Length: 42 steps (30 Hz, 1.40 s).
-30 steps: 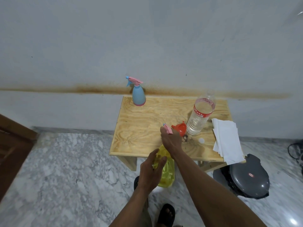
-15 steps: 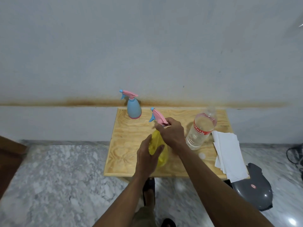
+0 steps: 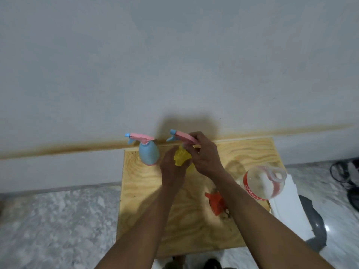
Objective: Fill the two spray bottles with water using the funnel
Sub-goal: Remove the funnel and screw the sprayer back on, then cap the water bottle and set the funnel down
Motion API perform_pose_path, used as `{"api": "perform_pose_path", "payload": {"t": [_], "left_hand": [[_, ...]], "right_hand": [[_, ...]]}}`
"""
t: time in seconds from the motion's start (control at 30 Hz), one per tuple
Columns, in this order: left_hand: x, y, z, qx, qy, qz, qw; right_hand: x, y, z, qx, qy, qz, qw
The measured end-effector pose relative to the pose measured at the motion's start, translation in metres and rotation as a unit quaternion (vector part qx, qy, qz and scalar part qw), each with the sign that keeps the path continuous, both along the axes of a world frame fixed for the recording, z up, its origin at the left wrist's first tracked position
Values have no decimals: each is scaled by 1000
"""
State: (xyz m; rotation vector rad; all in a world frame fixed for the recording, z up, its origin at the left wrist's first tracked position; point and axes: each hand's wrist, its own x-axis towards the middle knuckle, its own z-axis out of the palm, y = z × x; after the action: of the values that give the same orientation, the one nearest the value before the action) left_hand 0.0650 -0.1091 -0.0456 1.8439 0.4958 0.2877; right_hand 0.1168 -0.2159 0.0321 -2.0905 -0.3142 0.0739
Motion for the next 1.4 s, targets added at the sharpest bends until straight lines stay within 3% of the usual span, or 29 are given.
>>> {"api": "perform_pose_path", "payload": {"t": [0.23, 0.93, 1.1, 1.23, 1.4], "left_hand": [[30, 1, -28, 17, 18, 28, 999], [52, -4, -22, 45, 64, 58, 995], [43, -4, -17, 49, 80, 43, 995], [5, -9, -12, 86, 118, 51, 988], [-50, -55, 11, 36, 83, 68, 994]], "right_hand": [[30, 9, -30, 4, 7, -8, 1000], [37, 6, -41, -12, 6, -43, 999], [6, 0, -25, 0, -11, -115, 993], [-51, -17, -10, 46, -55, -104, 992], [-131, -85, -13, 56, 3, -78, 995]]}}
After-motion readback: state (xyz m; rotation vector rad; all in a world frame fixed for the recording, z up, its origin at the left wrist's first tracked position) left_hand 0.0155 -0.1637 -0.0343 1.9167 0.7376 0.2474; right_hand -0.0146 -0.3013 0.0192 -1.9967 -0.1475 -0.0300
